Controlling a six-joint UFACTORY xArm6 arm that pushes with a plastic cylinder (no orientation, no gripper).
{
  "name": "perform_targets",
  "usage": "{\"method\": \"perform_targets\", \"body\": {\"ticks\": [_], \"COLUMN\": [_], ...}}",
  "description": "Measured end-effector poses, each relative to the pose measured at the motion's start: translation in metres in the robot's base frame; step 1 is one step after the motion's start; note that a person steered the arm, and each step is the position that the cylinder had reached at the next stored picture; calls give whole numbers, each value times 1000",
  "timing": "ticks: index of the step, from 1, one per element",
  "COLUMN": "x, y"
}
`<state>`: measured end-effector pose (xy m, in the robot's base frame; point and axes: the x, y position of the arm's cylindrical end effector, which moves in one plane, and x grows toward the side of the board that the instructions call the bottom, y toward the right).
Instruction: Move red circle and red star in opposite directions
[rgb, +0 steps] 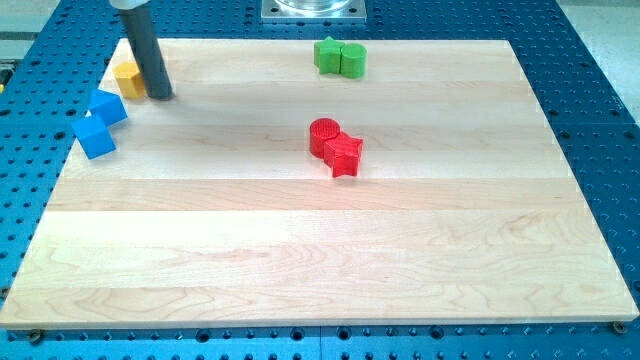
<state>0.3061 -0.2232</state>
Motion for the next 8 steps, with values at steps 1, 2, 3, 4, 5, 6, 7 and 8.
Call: {"method": "perform_targets", "body": {"ticks": [1, 2, 3, 4, 5, 6, 7, 8], "x": [0, 9, 45, 93, 98, 94, 92, 108], "y": [-12, -2, 86, 205, 302, 366, 449, 506]}}
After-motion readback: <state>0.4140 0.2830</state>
